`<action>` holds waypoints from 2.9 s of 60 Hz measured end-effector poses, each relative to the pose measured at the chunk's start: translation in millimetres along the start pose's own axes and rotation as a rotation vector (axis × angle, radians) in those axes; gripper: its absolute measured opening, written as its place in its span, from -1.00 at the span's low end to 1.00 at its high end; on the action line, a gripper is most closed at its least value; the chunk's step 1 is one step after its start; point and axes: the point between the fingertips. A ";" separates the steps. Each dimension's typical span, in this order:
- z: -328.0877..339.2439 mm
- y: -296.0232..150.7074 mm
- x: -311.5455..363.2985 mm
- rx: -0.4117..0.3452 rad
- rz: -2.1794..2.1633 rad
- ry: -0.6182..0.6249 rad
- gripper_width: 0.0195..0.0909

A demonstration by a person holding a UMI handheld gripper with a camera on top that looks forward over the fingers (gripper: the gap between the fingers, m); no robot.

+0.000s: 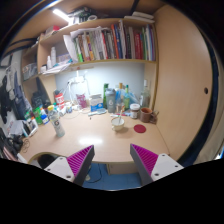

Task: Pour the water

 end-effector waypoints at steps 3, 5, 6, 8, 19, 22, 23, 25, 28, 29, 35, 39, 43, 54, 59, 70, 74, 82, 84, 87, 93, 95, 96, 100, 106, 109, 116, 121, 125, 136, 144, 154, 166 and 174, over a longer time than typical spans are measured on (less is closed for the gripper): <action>0.4 0.3 3.1 -0.004 -0.009 0.028 0.77; 2.2 1.7 9.2 0.001 -0.011 0.040 0.78; 3.2 1.7 13.1 0.000 -0.013 0.044 0.78; 4.8 0.9 21.4 -0.010 -0.014 0.052 0.78; 9.9 9.8 66.8 -0.003 -0.031 0.098 0.78; 9.9 13.5 78.2 0.003 -0.044 0.099 0.78; 9.9 14.6 81.7 0.003 -0.046 0.099 0.78; 9.6 16.1 88.2 0.005 -0.046 0.100 0.78; 7.3 17.6 96.2 0.006 -0.041 0.103 0.78; 6.2 18.4 98.8 0.007 -0.041 0.105 0.78; -6.7 13.0 126.4 -0.036 -0.030 0.062 0.80; -18.7 4.2 152.2 -0.108 -0.002 0.005 0.81; -37.7 4.8 173.9 -0.138 0.033 -0.021 0.82; -119.3 14.1 257.8 -0.135 0.076 -0.171 0.80; -165.0 12.4 295.2 -0.140 0.114 -0.234 0.80; -272.6 2.8 366.5 -0.142 0.178 -0.354 0.80; -306.5 -1.6 382.1 -0.146 0.188 -0.359 0.80; -365.1 -2.6 397.2 -0.142 0.153 -0.337 0.81; -376.4 -3.3 399.2 -0.150 0.141 -0.328 0.80; -388.5 -5.8 405.2 -0.164 0.125 -0.324 0.80; -401.8 -19.4 411.7 -0.216 0.092 -0.308 0.74; -404.7 -24.2 412.0 -0.232 0.085 -0.299 0.48; -405.7 -25.7 413.3 -0.235 0.085 -0.299 0.30; -410.5 -27.1 404.9 -0.228 0.071 -0.254 0.08; -410.5 -29.7 407.2 -0.270 0.096 -0.253 -0.03; -412.4 -28.0 408.0 -0.249 0.102 -0.257 -0.09; -415.9 -25.5 409.8 -0.188 0.098 -0.289 -0.20; -415.1 -25.0 409.5 -0.158 0.084 -0.300 -0.20; -405.9 -39.1 399.9 -0.146 0.030 -0.310 -0.20; -359.7 -150.7 321.4 -0.260 -0.297 -0.352 -0.19; -357.2 -181.5 237.9 -0.208 -0.744 -0.423 -0.21; -380.9 -163.0 140.3 -0.109 -1.353 -0.494 -0.20; -390.0 -164.9 88.5 -0.117 -1.997 -0.698 -0.21; -391.3 -171.4 89.6 -0.097 -2.159 -0.794 -0.21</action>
Point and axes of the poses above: the point between the fingertips, and its own axes, seen from behind it with the camera up: x to the left, y down, z backward, against the way the camera looks, and after that the axes turned 2 degrees about -y, right-handed
